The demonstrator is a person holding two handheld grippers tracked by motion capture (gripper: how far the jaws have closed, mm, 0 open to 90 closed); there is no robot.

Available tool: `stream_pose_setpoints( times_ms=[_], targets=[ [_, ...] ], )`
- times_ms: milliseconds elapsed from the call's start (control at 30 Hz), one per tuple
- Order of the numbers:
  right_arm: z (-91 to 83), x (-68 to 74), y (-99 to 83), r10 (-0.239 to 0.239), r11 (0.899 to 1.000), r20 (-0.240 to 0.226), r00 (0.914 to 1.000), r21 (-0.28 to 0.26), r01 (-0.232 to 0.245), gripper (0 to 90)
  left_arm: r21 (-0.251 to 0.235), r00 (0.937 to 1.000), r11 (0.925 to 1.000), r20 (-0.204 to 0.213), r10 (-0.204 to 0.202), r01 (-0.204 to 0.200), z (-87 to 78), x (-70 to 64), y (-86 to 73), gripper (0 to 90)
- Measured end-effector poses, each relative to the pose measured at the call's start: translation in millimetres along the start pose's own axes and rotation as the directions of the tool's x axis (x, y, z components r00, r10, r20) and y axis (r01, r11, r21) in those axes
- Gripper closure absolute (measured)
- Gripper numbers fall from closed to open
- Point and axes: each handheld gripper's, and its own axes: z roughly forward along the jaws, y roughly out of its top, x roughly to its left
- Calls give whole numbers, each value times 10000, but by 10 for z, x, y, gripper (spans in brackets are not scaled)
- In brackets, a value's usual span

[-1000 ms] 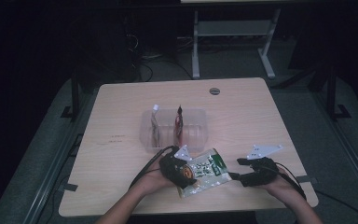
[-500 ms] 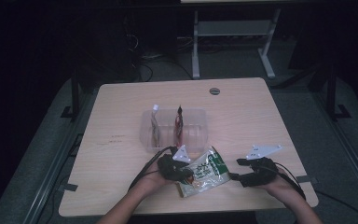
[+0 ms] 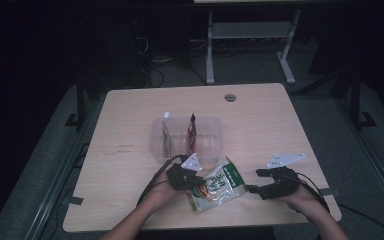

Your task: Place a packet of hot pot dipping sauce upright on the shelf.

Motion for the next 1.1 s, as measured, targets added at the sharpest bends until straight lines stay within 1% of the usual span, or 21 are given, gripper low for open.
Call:
stream_pose_setpoints(
  times_ms=[33,67,100,133,167,200,367,467,500,567,700,733,800,833,867,933,1033,1100],
  targets=[
    [-13,-6,1,81,10000,-124,9999,-34,-81,259,4,9999,10000,91,53,-53,-18,2,6,891],
    [-26,-19,3,28,9999,-206,9998,-150,-31,254,-82,9999,9999,136,100,-99,-34,-1,13,892],
    [-36,-23,6,27,9998,-287,9996,-213,-33,239,-227,9998,9997,169,40,-36,-47,-10,18,892],
    [-46,-17,8,84,9997,-274,9996,-229,-91,223,-268,9997,9996,220,42,-37,-64,-14,25,893],
    [-46,-17,8,84,9997,-274,9996,-229,-91,223,-268,9997,9996,220,42,-37,-64,-14,25,893],
    [-61,-11,10,7,9995,-412,9992,-306,-19,219,-387,9997,9992,245,53,-43,-100,-18,32,894],
    [-73,-16,26,79,9983,-876,9961,-576,-130,211,-805,9995,9967,277,142,-119,-242,-18,37,896],
    [-70,-18,55,204,9969,-1280,9916,-732,-299,211,-1127,9996,9936,238,121,-93,-358,-14,28,896],
    [-67,-19,68,155,9966,-1398,9901,-774,-265,210,-1150,9997,9933,225,108,-82,-398,-8,23,896],
    [-55,-6,102,212,9960,-1662,9859,-826,-354,211,-1259,9998,9920,133,137,-119,-471,1,6,897],
    [9,6,227,-15,9956,-1998,9798,-922,-173,211,-1595,9999,9871,95,128,-111,-618,4,-22,897],
    [32,-4,275,-170,9949,-2086,9779,-1012,-43,211,-1676,9999,9858,57,103,-92,-653,1,-28,897],
    [77,-22,385,-166,9927,-2295,9732,-1198,-113,212,-1800,9999,9836,-17,139,-140,-714,-9,-41,897],
    [77,-22,385,-166,9927,-2295,9732,-1198,-113,212,-1800,9999,9836,-17,139,-140,-714,-9,-41,898],
    [149,-47,497,-217,9903,-2697,9627,-1381,-163,213,-1872,9998,9821,-66,175,-184,-763,-13,-51,897],
    [215,-50,577,-296,9905,-2937,9554,-1371,-114,209,-1979,9999,9801,-92,145,-160,-796,-13,-56,898],
    [327,-15,690,-439,9906,-3286,9434,-1371,-16,207,-2107,9997,9774,-160,157,-187,-827,-7,-50,898],
    [398,21,737,-494,9912,-3422,9383,-1326,38,208,-2209,9998,9751,-139,146,-173,-840,-9,-44,898]
  ],
)
